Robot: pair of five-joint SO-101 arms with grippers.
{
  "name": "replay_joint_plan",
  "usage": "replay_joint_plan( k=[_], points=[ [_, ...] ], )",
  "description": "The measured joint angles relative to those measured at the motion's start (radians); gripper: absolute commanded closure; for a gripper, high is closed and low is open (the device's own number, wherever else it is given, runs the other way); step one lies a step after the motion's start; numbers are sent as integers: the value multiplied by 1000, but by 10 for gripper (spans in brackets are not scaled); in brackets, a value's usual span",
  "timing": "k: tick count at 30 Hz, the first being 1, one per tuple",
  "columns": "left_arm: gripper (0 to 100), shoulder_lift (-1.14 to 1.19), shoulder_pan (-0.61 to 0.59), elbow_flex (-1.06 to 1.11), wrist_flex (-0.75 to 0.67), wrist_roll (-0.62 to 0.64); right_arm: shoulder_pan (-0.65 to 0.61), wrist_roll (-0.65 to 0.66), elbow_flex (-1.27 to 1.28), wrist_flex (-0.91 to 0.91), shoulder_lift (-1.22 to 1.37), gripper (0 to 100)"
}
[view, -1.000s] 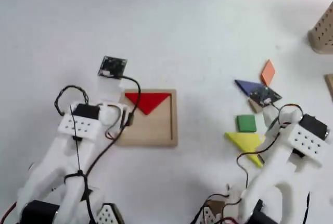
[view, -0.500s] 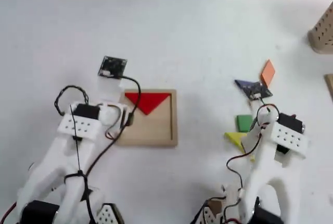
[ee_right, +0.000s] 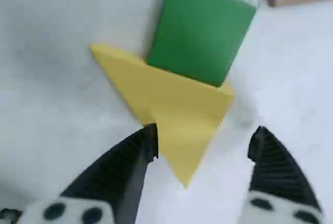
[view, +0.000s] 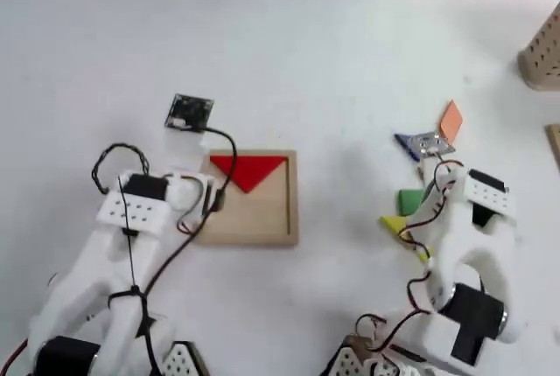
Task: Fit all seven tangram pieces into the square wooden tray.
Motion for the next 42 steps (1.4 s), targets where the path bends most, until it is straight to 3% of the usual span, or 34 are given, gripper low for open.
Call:
replay_joint_plan(
  k=[12,15,18,30,38,42],
  points=[
    [787,0,0,0,0,0,-71,181,-48,112,101,725],
    [787,0,0,0,0,0,-84,186,-54,123,103,807],
    [787,0,0,0,0,0,-92,186,-55,123,98,983],
    [788,0,0,0,0,0,-78,155,-51,150,58,981],
    [789,0,0,0,0,0,-94,144,-49,356,-219,981],
    [789,0,-9,0,0,0,-178,29,-49,394,-358,981]
  ],
)
